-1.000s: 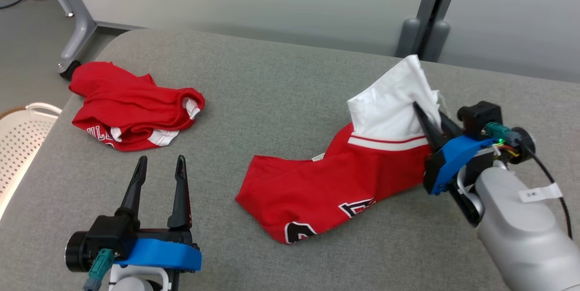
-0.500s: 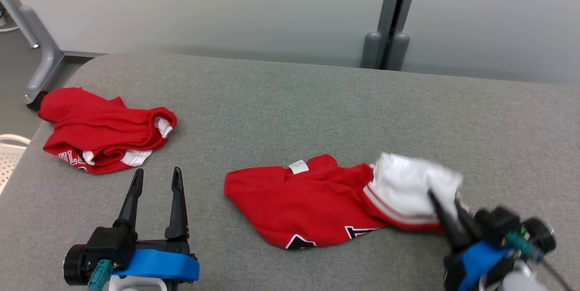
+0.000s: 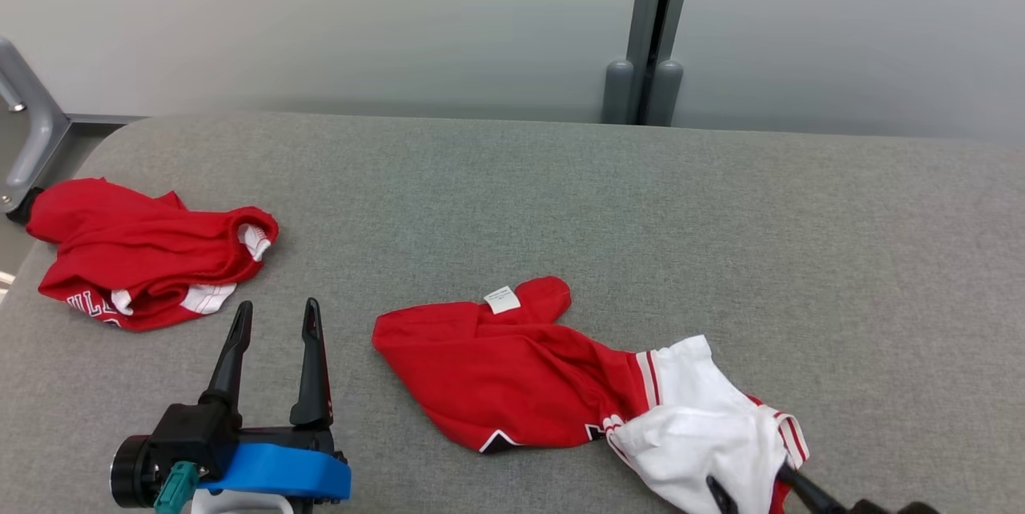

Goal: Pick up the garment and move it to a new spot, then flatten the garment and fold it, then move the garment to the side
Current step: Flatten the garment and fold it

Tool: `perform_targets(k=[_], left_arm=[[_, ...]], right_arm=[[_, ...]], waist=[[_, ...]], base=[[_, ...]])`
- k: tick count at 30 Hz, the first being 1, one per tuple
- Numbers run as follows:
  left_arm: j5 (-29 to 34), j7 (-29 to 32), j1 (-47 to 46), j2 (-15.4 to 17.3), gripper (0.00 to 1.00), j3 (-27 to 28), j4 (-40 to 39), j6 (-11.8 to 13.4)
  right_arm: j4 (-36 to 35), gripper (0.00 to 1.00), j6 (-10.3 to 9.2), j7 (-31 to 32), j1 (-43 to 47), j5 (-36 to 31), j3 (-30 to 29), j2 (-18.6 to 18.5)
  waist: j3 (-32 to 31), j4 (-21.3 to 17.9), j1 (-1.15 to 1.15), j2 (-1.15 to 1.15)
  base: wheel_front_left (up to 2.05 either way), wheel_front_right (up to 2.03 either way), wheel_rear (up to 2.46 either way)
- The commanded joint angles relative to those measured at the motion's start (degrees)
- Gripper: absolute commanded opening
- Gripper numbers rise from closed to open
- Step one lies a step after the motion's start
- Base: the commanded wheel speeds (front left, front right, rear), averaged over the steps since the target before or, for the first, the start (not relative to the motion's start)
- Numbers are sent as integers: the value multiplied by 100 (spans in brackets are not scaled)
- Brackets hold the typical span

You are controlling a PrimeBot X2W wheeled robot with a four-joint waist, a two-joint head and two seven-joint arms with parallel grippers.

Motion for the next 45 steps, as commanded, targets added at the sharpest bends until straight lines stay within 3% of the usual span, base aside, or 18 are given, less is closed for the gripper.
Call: perform_targets(k=[1,10,17,22,31,45], left_arm=[[39,-15,54,-3,100,11,-5,-8],[46,-15,70,-3,100,16,4,-32],[38,-15,63,-3,100,-39,0,-38],[43,-15,37,-3,100,-61,-2,-43],[4,-15,-96,-3,100,-118,-1,-15],[-63,-15,-30,-4,100,-150,14,36]], right_arm=[[-199,100,1,-20,75,23,-125,33],[-1234,100,1,-18,82,135,-1052,165],[-847,100,1,175,-614,307,-1143,-8],[-445,100,1,564,-1170,421,-867,-110],[964,100,1,1528,-2160,1075,266,-311],[1978,100,2,2559,-2187,1751,1416,-554]], waist=[[-21,-29,0,0],[-99,-86,0,0],[-116,-43,0,0],[-84,21,0,0],[98,281,0,0],[80,395,0,0]], base=[[0,0,0],[0,0,0],[0,0,0],[0,0,0],[0,0,0],[0,0,0]])
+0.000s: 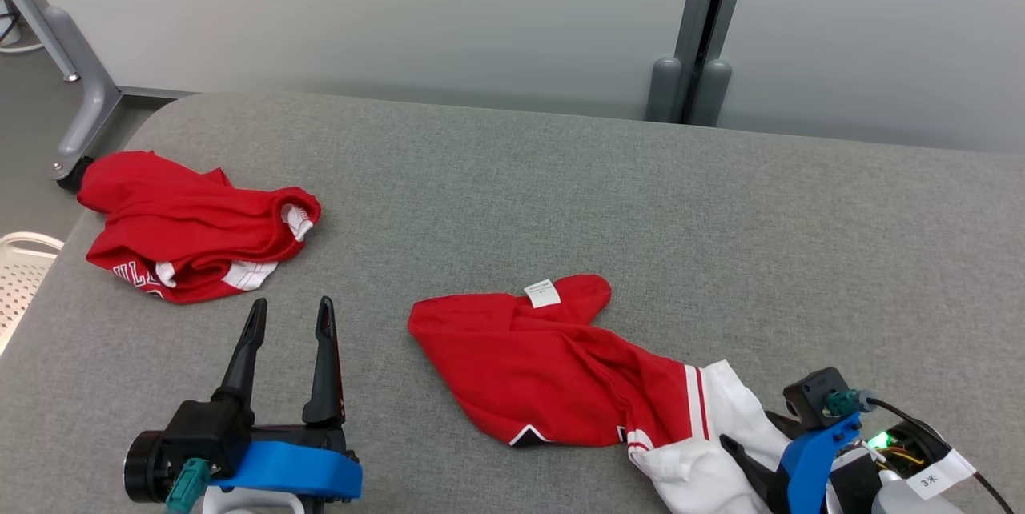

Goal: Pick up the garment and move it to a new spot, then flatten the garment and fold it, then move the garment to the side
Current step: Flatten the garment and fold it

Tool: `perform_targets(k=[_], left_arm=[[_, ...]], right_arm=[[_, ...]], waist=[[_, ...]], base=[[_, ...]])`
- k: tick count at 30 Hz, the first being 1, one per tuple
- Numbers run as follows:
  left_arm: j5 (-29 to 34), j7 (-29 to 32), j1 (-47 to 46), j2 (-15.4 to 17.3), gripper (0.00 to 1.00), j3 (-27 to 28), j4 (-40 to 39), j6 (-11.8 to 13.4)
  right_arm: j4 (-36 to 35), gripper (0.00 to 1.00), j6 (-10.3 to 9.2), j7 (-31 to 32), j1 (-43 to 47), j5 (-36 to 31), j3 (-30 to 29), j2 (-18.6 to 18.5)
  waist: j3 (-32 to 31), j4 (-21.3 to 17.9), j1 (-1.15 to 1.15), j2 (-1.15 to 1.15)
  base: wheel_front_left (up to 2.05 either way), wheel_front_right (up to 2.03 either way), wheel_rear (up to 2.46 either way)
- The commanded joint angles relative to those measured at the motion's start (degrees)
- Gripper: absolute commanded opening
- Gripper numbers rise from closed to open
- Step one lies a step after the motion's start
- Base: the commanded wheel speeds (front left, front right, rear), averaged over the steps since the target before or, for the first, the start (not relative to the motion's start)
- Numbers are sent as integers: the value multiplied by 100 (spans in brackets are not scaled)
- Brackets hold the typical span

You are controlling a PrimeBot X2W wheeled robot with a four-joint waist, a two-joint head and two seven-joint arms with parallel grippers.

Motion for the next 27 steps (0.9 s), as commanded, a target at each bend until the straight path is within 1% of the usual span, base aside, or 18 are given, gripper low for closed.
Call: perform_targets(k=[1,2,3,7,10,14,18,24,25,26,27], left_arm=[[-13,-15,-5,-4,100,1,-2,9],[-26,-15,-8,-4,100,-8,1,16],[-36,-15,-13,-4,100,-11,-1,22],[-24,-15,-39,-3,100,7,5,29],[-12,-15,-74,-4,100,29,-4,17],[-12,-15,-95,-4,100,26,2,-4],[-31,-15,-93,-4,100,11,12,-17],[-61,-15,-114,-4,100,-18,24,-24],[-68,-15,-124,-3,100,-30,15,-12],[-79,-15,-130,-3,100,-37,7,1],[-83,-15,-137,-4,100,-43,2,11]], right_arm=[[106,49,12,100,89,55,107,-17],[103,27,12,122,62,82,156,-25],[66,0,12,66,-10,92,169,-44],[-40,0,4,-300,-334,40,-20,-171],[-89,0,5,-675,-649,-52,-294,-279],[-23,0,5,-909,-1059,-124,-609,-434],[183,0,5,-806,-1440,-134,-798,-514],[750,0,5,-650,-1856,-122,-799,-431],[867,18,5,-703,-1914,-145,-786,-408],[986,100,5,-785,-1983,-226,-807,-422],[1190,100,4,-805,-2058,-387,-822,-455]], waist=[[0,-4,0,0],[-6,-5,0,0],[-1,-8,0,0],[-13,-23,0,0],[9,-22,0,0],[19,21,0,0],[13,82,0,0],[39,153,0,0],[47,160,0,0],[55,160,0,0],[62,156,0,0]], base=[[0,0,0],[0,0,0],[0,0,0],[0,0,0],[0,0,0],[0,0,0],[0,0,0],[0,0,0],[0,0,0],[0,0,0],[0,0,0]])
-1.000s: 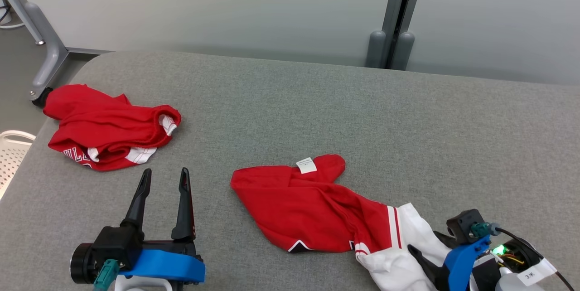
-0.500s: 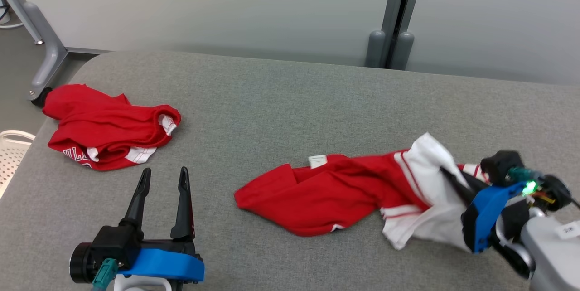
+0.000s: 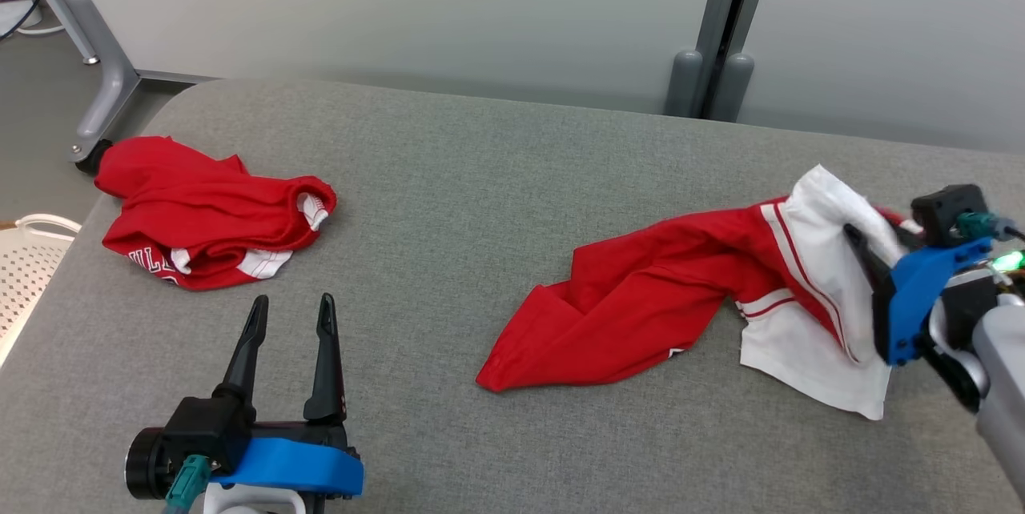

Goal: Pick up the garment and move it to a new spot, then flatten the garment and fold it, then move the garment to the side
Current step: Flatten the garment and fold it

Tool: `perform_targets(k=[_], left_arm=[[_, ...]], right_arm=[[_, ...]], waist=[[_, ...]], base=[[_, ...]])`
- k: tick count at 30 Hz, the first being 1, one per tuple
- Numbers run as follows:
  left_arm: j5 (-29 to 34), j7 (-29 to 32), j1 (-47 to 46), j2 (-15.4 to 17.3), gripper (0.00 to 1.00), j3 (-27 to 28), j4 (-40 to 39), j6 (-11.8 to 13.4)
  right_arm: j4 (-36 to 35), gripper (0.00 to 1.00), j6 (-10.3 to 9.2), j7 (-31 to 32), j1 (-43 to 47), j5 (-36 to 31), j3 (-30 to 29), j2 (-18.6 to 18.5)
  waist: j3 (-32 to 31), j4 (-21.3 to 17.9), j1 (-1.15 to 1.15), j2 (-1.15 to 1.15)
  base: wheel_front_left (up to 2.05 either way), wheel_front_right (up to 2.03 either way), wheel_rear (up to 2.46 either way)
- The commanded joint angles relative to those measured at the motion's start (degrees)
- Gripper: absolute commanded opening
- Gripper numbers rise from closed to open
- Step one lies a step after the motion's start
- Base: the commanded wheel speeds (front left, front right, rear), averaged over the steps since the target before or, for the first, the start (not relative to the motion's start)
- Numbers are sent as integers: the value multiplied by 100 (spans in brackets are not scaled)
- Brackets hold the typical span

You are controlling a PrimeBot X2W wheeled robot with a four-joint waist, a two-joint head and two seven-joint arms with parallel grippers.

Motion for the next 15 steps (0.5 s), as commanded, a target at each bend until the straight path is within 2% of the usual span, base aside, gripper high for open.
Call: perform_targets(k=[1,3,8,12,15], left_arm=[[-32,-15,-104,-3,100,-6,-15,17],[-25,-15,-75,-3,100,12,-14,29],[59,-15,38,-3,100,79,-10,21],[119,-15,122,-2,100,169,-30,1],[158,-15,150,-3,100,210,-61,-29]], right_arm=[[189,100,-2,-79,-157,-116,-92,6],[372,100,0,-380,-198,-169,-264,243],[497,100,-2,-1331,-17,-147,-708,497],[156,100,-1,-1660,289,-138,-1049,663],[-352,100,-1,-1708,655,-169,-1292,758]], waist=[[0,-13,0,0],[-22,-56,0,0],[-131,-235,0,0],[-198,-419,0,0],[-220,-541,0,0]], base=[[0,0,0],[0,0,0],[0,0,0],[0,0,0],[0,0,0]])
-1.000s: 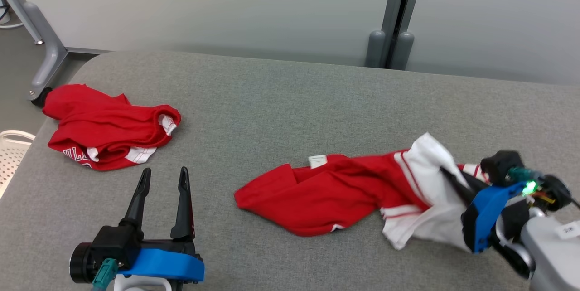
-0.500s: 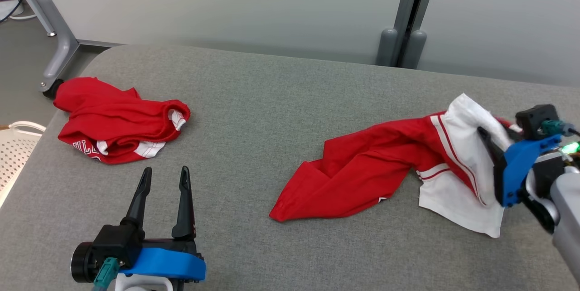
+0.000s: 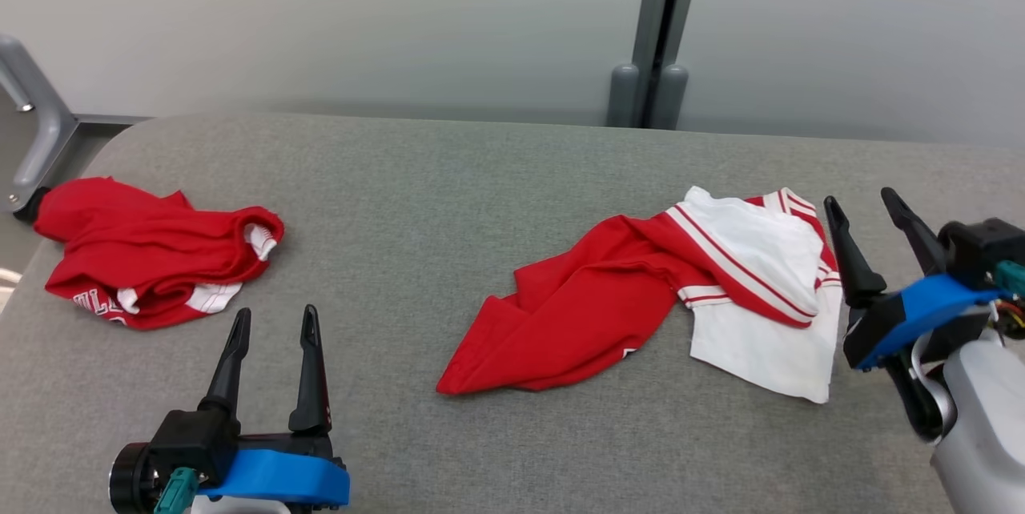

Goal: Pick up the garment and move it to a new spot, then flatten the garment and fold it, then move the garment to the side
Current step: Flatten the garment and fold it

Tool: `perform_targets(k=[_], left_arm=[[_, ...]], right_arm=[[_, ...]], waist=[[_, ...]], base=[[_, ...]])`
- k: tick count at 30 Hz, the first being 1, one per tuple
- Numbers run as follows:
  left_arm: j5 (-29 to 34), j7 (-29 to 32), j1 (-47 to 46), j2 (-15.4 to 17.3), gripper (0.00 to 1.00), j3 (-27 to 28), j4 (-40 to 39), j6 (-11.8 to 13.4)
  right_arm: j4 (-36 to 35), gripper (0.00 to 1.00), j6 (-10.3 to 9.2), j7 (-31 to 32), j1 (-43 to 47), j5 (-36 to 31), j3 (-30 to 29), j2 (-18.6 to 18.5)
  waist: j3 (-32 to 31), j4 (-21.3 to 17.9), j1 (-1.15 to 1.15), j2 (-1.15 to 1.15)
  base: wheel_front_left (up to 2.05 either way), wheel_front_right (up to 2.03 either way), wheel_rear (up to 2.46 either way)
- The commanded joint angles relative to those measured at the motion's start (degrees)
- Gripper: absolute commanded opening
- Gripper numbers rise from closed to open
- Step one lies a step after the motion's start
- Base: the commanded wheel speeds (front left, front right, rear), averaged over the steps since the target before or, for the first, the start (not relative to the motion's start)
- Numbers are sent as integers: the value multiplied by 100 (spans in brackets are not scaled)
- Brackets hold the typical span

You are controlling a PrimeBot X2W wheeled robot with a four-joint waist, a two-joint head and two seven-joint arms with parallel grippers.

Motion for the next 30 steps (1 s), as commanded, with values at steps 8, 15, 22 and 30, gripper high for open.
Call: perform_targets(k=[8,15,22,30], left_arm=[[86,-15,110,-3,100,109,-45,-52],[134,-15,139,-4,100,112,-21,-88],[170,-15,102,-3,100,106,18,-128],[168,-15,152,-3,100,109,45,-145]], right_arm=[[-2009,100,0,-31,1520,-61,-907,506],[-2845,100,2,-31,2634,-312,-1481,1114],[-2981,100,2,2,3396,-711,-1494,1364],[-2916,100,2,84,3593,-1087,-1598,1549]], waist=[[-83,-278,0,0],[-145,-362,0,0],[-194,-306,0,0],[-243,-273,0,0]], base=[[0,0,0],[0,0,0],[0,0,0],[0,0,0]])
